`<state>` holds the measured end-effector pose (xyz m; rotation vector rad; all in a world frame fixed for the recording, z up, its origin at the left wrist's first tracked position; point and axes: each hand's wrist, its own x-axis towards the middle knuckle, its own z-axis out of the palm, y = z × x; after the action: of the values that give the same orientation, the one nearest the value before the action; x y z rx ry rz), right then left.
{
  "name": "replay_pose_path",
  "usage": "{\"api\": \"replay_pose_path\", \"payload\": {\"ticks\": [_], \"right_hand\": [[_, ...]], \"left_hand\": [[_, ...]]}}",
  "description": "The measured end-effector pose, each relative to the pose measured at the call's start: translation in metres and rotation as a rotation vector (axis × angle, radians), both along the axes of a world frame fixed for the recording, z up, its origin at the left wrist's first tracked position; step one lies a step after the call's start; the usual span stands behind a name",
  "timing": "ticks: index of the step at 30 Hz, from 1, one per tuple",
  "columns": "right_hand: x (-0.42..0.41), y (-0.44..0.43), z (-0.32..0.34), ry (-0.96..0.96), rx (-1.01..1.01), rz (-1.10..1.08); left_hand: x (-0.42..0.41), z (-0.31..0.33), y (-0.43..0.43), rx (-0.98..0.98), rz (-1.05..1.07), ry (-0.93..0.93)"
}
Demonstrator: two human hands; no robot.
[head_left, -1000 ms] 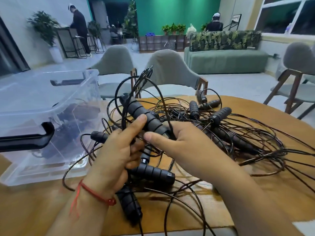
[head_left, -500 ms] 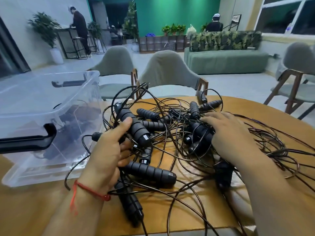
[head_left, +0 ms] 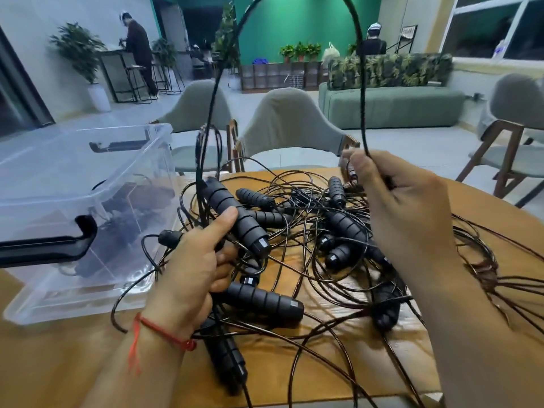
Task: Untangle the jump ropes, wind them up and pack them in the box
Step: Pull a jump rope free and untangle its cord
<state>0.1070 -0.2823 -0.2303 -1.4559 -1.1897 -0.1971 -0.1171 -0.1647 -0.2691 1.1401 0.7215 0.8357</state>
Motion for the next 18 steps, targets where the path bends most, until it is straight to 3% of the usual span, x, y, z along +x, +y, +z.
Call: {"api": "replay_pose_path", "payload": {"ticks": [2,5,7,9,13,18], "right_hand": [[-0.002,0.001,0.003,0.188,-0.083,0.081],[-0.004,0.005,0.004,0.564,-0.412,0.362],[-0.011,0.011,0.000,0.804,-0.471,0.490],[-0.022,0.019,-0.006,0.927,-0.460,0.544],[-0.035,0.029,-0.012,0.949,-0.309,0.666],[-0.025,0.029,-0.014,0.497,-0.225,0.475]], "left_hand": [[0.000,0.001,-0.001,-0.003,-0.010,0.022],[0.000,0.002,-0.003,-0.012,-0.058,0.093],[0.001,0.002,-0.006,0.022,-0.118,0.138],[0.004,0.002,-0.011,0.082,-0.174,0.187],[0.009,0.001,-0.014,0.134,-0.164,0.239],[0.005,-0.003,-0.010,0.224,-0.126,0.292]]}}
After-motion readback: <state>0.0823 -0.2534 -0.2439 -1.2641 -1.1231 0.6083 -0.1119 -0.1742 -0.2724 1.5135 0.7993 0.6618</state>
